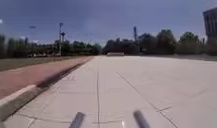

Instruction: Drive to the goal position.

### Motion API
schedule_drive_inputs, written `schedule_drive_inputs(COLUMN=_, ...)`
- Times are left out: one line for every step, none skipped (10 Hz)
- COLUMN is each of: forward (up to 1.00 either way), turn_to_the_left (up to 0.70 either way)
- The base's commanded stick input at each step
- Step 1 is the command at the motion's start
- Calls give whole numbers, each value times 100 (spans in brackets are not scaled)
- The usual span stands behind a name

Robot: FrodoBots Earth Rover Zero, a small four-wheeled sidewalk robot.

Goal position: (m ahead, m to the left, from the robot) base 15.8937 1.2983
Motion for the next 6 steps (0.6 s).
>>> schedule_drive_inputs(forward=100, turn_to_the_left=0)
schedule_drive_inputs(forward=100, turn_to_the_left=0)
schedule_drive_inputs(forward=100, turn_to_the_left=0)
schedule_drive_inputs(forward=100, turn_to_the_left=0)
schedule_drive_inputs(forward=100, turn_to_the_left=0)
schedule_drive_inputs(forward=100, turn_to_the_left=0)
